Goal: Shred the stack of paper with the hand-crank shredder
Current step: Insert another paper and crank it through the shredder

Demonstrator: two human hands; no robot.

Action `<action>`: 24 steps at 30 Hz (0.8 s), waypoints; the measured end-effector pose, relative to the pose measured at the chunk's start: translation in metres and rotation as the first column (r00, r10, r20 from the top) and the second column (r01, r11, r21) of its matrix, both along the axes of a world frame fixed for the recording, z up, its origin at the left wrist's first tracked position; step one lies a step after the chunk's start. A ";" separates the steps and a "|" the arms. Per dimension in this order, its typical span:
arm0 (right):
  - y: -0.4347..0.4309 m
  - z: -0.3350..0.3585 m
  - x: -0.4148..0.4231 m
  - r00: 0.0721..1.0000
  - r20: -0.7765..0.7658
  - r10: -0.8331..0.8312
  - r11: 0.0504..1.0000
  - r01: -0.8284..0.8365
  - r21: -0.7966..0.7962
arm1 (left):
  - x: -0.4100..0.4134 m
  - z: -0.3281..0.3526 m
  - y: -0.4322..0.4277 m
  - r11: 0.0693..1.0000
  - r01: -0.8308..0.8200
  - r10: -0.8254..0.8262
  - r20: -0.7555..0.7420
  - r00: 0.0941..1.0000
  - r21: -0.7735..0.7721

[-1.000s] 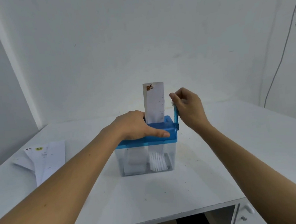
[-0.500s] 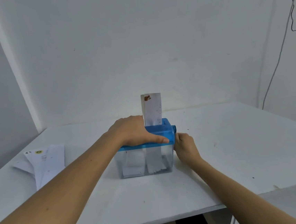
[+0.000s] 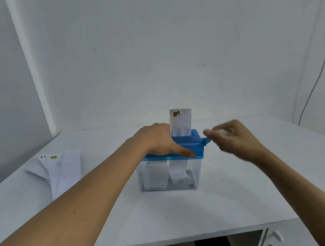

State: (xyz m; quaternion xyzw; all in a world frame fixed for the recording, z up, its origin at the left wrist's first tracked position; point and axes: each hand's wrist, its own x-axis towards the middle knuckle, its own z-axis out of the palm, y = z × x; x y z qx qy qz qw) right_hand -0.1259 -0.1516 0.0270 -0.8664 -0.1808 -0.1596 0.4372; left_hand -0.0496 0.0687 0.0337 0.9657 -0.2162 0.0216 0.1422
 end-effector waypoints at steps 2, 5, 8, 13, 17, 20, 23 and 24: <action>0.001 0.010 0.019 0.994 0.062 -0.089 0.996 0.088 0.026 | -0.001 0.002 0.002 1.000 0.015 -0.015 -0.002 1.000 -0.011; 0.007 0.018 0.052 0.965 0.138 -0.221 0.975 0.223 0.007 | -0.001 0.001 0.002 1.000 0.014 -0.014 0.005 1.000 -0.006; 0.015 0.008 0.084 0.955 0.088 -0.282 0.959 0.280 0.043 | 0.001 0.000 0.002 1.000 0.007 -0.007 0.017 1.000 -0.003; 0.019 -0.066 0.093 0.938 -0.163 -0.305 0.952 0.300 -0.055 | -0.001 -0.001 0.002 1.000 -0.003 0.003 0.035 0.999 -0.006; 0.026 -0.094 0.062 0.881 -0.344 -0.326 0.921 0.378 0.095 | -0.003 0.002 0.000 1.000 -0.021 0.021 0.049 0.999 -0.002; 0.029 -0.090 0.027 0.882 -0.385 -0.271 0.914 0.361 0.183 | -0.007 0.004 -0.001 0.999 -0.042 0.042 0.029 0.999 0.013; 0.019 -0.061 -0.011 0.937 -0.323 -0.132 0.945 0.217 0.244 | -0.009 0.006 -0.003 0.998 -0.050 0.049 0.026 0.998 0.035; 0.014 -0.048 -0.019 0.949 -0.311 -0.051 0.957 0.136 0.257 | -0.009 0.007 -0.002 0.998 -0.044 0.043 0.027 0.999 0.034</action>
